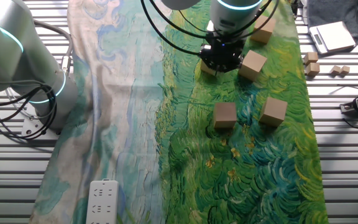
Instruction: Stack the blocks into a pyramid shape
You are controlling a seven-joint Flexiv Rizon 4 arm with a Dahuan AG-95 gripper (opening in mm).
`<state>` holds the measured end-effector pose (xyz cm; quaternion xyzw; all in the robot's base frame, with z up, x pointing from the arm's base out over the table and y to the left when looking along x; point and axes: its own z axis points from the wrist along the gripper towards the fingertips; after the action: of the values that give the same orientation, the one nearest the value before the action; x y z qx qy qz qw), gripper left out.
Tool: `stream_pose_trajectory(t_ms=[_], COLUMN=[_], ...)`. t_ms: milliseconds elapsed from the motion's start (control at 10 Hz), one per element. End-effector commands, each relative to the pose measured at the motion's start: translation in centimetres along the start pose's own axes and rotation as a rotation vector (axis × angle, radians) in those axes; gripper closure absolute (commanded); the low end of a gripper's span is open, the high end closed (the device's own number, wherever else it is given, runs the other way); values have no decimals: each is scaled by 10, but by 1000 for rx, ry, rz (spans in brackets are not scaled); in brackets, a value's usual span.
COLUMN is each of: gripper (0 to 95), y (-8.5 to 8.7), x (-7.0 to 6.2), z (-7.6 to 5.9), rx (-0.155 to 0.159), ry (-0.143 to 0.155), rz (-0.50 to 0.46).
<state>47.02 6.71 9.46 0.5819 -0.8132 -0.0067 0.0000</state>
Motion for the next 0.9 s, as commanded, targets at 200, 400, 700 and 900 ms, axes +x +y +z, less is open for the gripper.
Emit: stream_pose_trajectory(t_ms=[200,400,700,900], gripper=[950,950,760,380], y=[1,4,26,41], x=[-2,-14,-39,-54], z=[-1,-8,-12,-9], rx=[-1,-6,-4,9], ry=[9,8,22,12], rz=[2,5,33,38])
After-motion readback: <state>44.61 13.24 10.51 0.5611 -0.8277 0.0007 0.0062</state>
